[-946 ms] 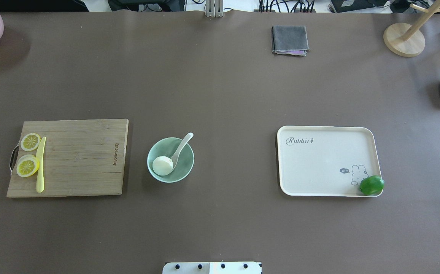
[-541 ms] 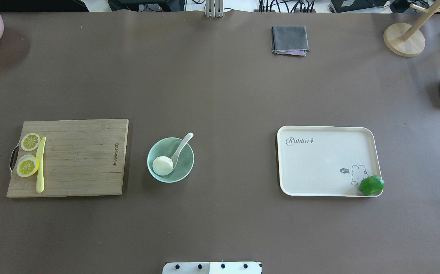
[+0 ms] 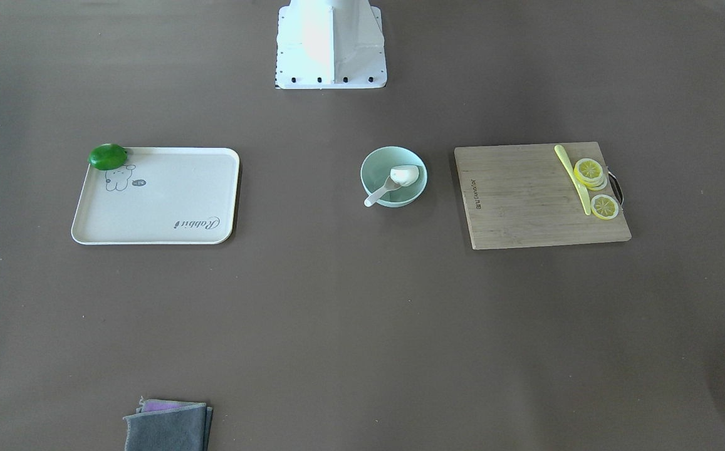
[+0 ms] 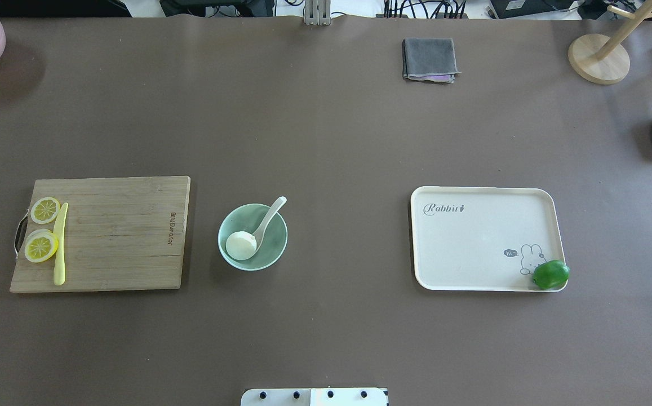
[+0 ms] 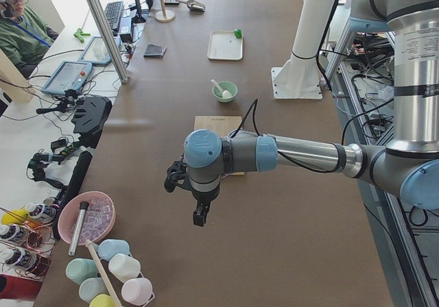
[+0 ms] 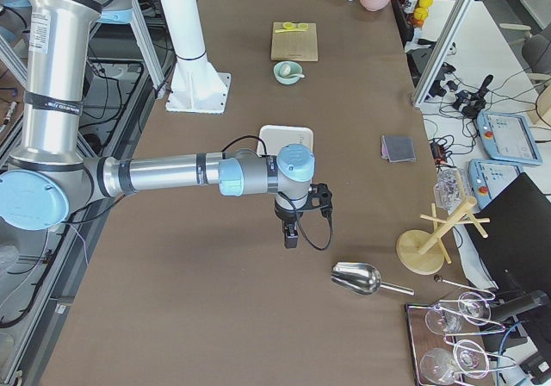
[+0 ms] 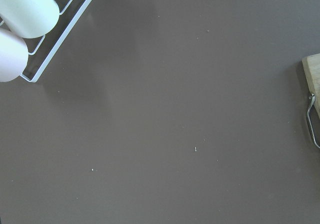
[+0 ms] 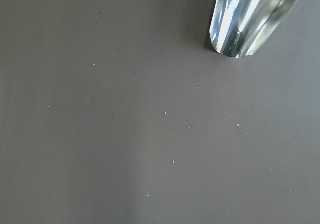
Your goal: Put spoon and bun in bowl
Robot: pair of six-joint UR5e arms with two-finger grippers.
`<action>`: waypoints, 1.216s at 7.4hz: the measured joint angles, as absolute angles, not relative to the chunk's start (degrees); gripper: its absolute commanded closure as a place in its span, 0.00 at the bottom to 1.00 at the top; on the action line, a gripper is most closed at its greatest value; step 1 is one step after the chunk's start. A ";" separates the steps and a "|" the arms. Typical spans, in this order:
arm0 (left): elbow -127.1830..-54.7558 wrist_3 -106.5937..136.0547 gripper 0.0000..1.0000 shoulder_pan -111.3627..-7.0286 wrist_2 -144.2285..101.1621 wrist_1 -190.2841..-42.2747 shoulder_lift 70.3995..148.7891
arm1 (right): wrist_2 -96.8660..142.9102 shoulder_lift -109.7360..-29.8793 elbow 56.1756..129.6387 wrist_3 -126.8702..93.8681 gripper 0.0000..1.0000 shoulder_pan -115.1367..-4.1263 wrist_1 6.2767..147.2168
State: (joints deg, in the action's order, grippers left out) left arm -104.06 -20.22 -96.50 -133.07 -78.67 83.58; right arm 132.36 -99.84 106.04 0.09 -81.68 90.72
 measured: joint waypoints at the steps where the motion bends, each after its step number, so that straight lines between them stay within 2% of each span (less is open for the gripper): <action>1: -104.06 -20.22 0.00 -96.50 -133.07 -78.67 83.59 | 132.36 -99.85 106.06 0.09 0.00 -81.59 90.71; 9: -103.98 -20.22 0.00 -96.43 -133.07 -78.66 83.50 | 132.71 -99.84 106.08 0.15 0.00 -80.93 90.70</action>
